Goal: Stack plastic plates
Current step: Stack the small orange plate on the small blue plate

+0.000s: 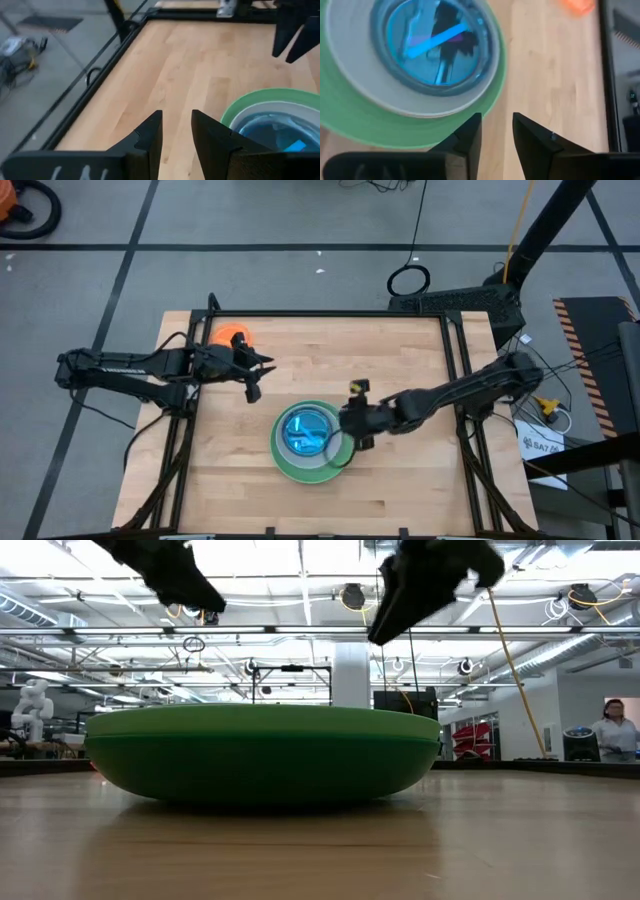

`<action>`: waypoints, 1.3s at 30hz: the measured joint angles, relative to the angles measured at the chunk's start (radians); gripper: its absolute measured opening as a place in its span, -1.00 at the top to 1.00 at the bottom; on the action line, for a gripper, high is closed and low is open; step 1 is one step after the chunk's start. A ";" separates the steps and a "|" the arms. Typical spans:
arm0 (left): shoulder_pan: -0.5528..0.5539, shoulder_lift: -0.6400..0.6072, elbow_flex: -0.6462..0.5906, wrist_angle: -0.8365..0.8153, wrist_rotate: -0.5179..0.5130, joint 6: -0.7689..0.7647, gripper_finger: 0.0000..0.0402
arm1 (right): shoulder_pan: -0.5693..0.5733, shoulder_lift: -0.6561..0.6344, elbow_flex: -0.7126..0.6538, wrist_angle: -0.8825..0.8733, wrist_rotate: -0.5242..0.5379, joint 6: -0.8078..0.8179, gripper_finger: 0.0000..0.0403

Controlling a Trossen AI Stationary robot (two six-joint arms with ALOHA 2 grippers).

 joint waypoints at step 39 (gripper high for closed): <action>0.783 0.315 0.002 -0.288 0.181 -0.240 0.45 | -0.468 -0.308 -0.638 0.929 -0.399 -0.184 0.51</action>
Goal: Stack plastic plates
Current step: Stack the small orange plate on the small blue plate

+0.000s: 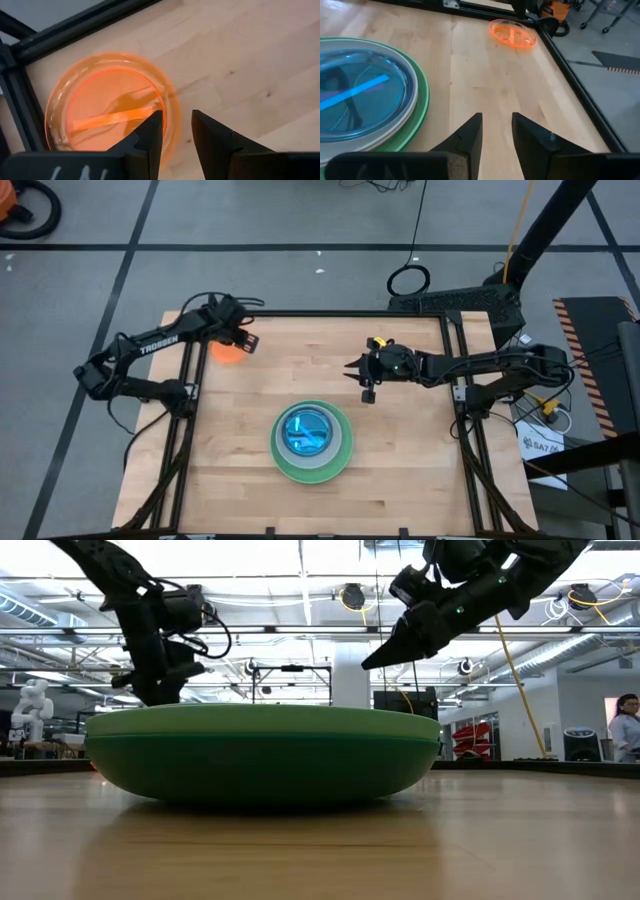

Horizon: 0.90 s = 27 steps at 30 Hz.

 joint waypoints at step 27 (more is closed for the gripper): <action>-0.012 0.222 0.058 -0.024 0.014 0.017 0.45 | -0.012 0.000 0.000 0.000 0.002 -0.034 0.51</action>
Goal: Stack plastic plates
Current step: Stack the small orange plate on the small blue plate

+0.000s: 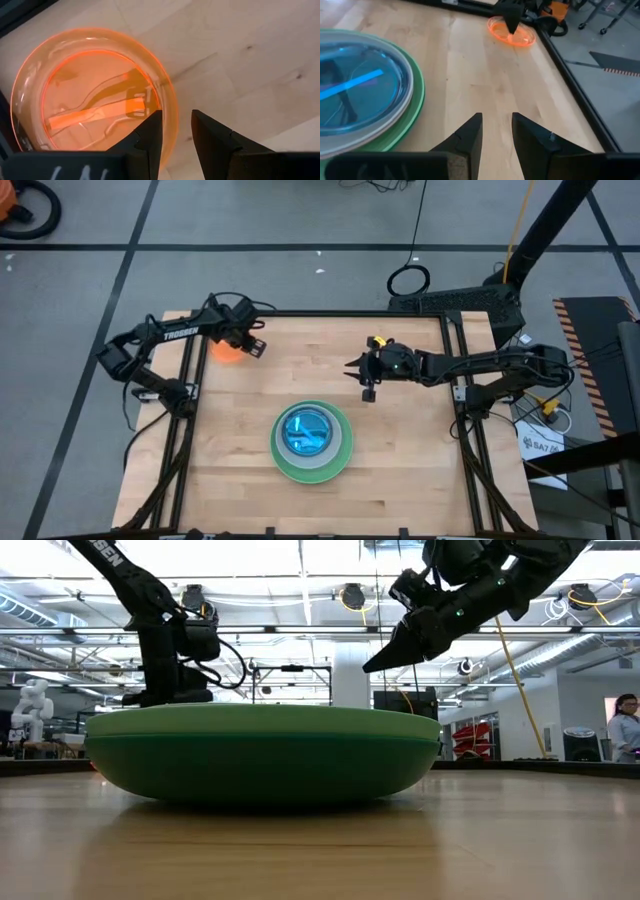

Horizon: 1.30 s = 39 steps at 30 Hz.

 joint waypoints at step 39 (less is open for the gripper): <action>-0.052 0.000 -0.152 0.154 -0.045 -0.060 0.45 | 0.000 0.000 0.000 -0.042 0.001 0.015 0.51</action>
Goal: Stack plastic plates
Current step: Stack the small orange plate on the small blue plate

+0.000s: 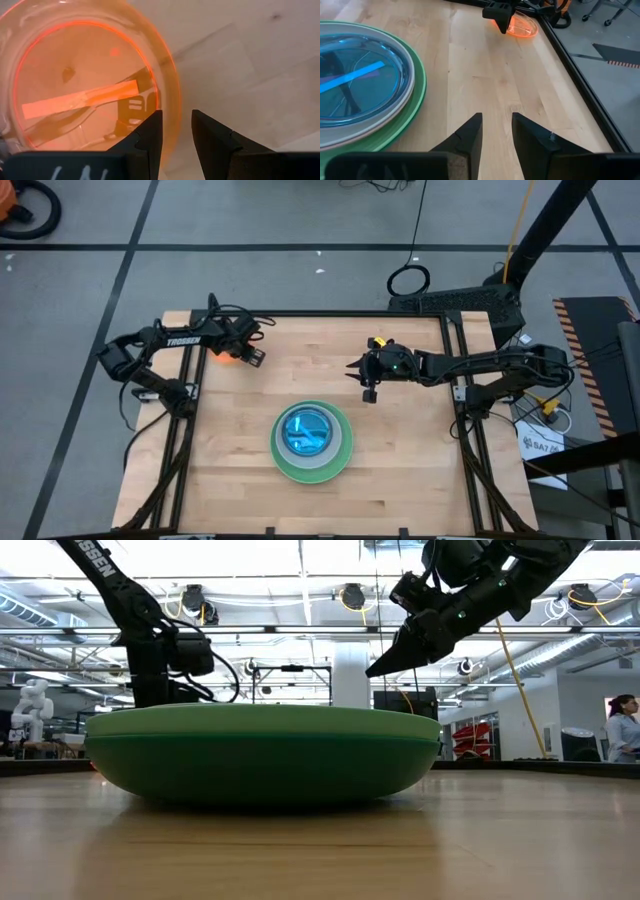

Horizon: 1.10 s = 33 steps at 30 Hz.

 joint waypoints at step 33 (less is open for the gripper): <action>0.000 0.000 0.000 -0.005 -0.044 -0.009 0.45 | 0.000 0.000 0.000 -0.002 0.001 -0.002 0.51</action>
